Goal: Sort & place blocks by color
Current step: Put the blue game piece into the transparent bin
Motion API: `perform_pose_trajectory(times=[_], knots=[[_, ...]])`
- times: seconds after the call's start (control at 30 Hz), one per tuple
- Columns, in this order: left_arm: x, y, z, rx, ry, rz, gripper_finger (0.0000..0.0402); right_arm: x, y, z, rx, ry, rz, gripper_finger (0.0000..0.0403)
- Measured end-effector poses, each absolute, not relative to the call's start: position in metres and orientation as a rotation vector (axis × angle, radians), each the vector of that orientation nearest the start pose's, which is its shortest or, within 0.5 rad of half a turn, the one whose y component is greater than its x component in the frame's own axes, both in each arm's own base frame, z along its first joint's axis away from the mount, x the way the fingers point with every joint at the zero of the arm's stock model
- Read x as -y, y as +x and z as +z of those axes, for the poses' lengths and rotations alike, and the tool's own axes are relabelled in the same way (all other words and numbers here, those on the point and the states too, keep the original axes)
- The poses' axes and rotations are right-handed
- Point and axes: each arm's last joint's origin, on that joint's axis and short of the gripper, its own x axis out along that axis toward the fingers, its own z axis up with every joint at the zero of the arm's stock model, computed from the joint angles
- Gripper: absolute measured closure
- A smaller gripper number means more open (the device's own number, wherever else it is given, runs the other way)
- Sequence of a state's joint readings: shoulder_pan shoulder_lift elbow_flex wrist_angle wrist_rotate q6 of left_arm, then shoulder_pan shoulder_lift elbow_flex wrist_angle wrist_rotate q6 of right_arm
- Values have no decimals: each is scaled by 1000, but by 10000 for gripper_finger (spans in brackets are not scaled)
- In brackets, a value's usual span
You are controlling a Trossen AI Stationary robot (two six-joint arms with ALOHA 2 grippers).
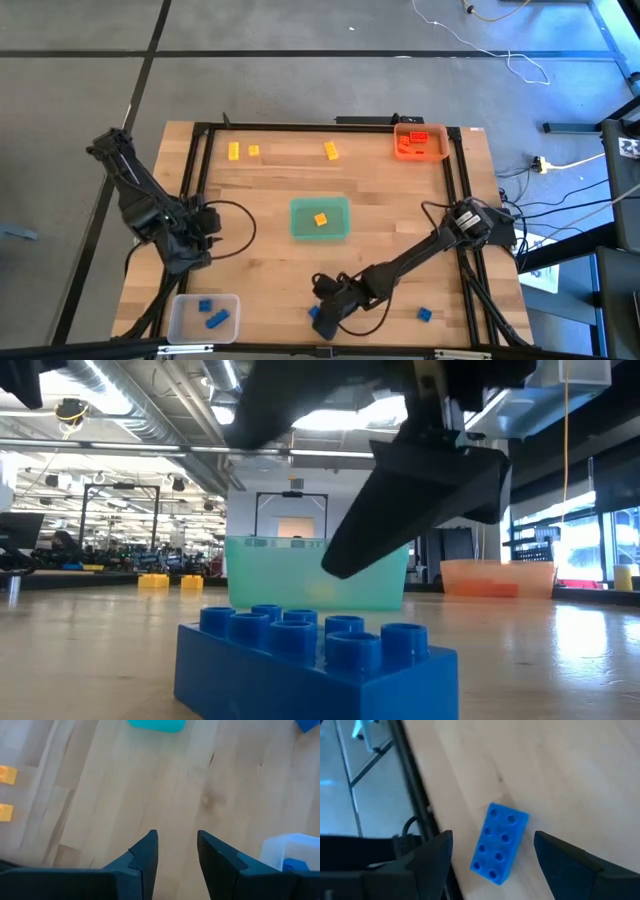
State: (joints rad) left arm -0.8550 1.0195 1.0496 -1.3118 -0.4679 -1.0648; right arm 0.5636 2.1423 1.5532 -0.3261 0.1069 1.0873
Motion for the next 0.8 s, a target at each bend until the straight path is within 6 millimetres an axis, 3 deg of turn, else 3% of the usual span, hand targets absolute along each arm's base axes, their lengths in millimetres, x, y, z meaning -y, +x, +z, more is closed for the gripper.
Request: perform_pose_trajectory(times=[0.3,0.6,0.8], knots=[[98,117,306,-1027,-192,266,275,-253,384,160,-940,581,-86,124],[96,119,306,-1026,-202,284,275,-257,384,128,-998,535,-113,124],[96,119,306,-1026,-203,284,275,-257,385,121,-1010,522,-135,129]])
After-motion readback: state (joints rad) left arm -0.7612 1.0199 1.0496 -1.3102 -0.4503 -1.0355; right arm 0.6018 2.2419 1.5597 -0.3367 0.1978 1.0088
